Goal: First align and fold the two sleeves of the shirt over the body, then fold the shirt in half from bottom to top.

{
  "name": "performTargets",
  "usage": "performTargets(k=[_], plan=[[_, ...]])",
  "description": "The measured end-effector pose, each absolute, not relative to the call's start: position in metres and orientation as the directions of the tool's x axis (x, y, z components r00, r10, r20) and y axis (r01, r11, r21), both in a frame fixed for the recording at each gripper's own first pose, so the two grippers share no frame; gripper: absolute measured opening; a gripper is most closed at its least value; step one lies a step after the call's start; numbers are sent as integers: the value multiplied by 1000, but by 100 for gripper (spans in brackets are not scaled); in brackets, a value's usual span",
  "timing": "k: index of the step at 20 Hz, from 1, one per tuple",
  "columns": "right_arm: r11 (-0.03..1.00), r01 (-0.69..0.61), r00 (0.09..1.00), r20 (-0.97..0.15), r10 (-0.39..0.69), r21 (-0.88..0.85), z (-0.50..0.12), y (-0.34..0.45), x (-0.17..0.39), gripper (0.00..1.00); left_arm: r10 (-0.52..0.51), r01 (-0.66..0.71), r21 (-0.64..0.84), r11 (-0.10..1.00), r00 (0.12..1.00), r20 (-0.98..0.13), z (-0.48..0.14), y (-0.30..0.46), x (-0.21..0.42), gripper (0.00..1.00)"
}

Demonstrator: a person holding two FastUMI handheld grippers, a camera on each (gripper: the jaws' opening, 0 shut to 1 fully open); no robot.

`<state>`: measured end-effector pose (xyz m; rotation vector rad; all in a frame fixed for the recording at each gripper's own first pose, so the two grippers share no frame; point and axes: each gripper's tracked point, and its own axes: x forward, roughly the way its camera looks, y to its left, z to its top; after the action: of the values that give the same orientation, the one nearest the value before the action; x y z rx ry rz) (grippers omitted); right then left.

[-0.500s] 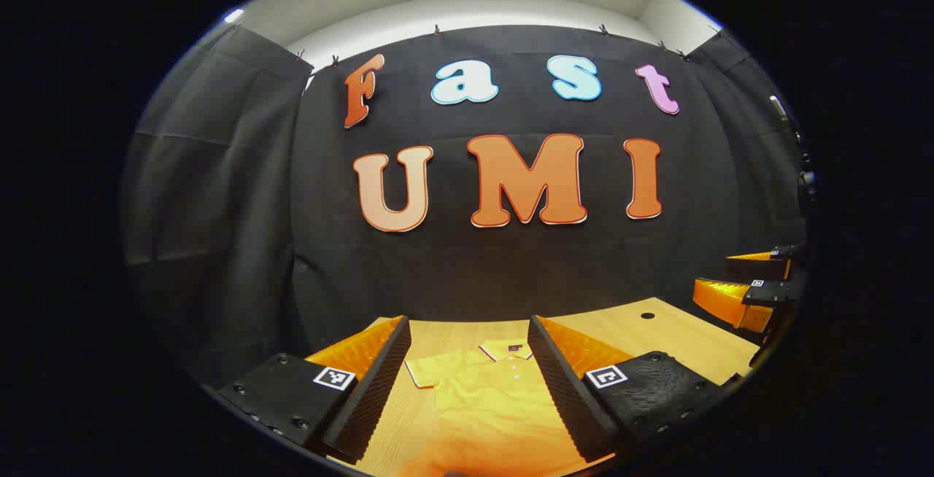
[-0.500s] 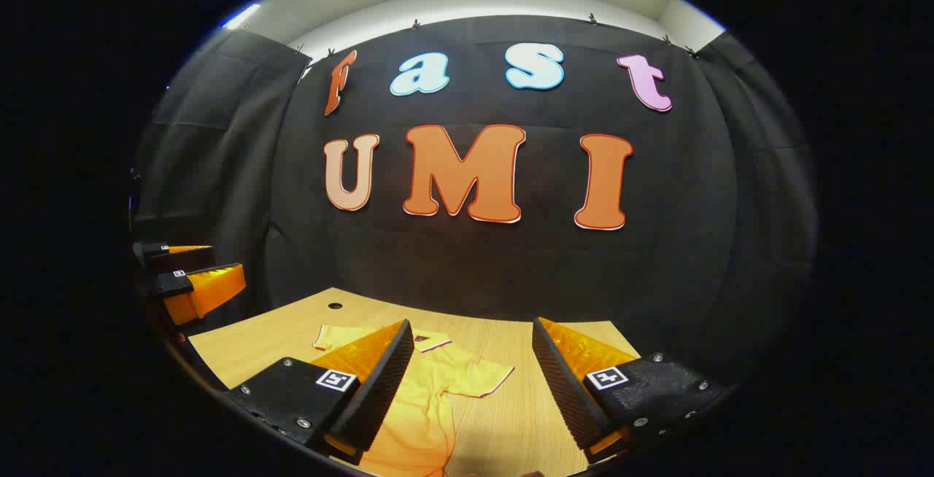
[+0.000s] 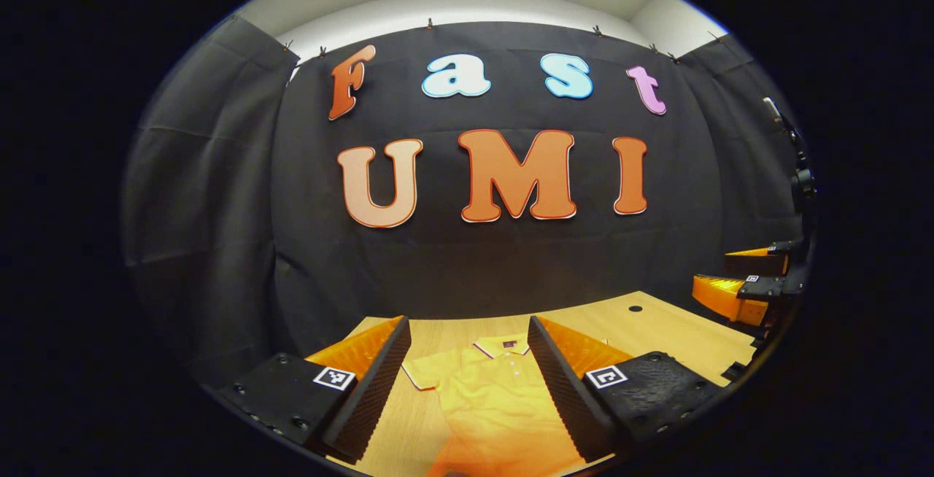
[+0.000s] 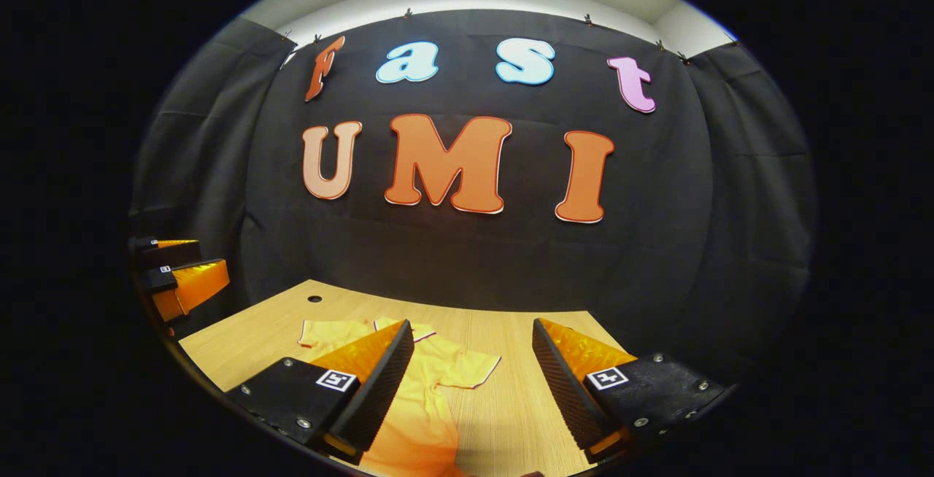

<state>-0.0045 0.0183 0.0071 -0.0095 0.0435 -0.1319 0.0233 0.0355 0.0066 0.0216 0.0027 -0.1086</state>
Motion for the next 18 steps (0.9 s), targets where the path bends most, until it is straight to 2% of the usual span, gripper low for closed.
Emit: performTargets(k=[8,18], plan=[[985,174,981,-81,-175,-22,-1,46,4,99,-155,155,-7,988,988,3,-3,57,34,99],[956,293,932,-223,-285,2,-36,50,46,99,-242,241,20,970,970,30,-8,99,47,99]])
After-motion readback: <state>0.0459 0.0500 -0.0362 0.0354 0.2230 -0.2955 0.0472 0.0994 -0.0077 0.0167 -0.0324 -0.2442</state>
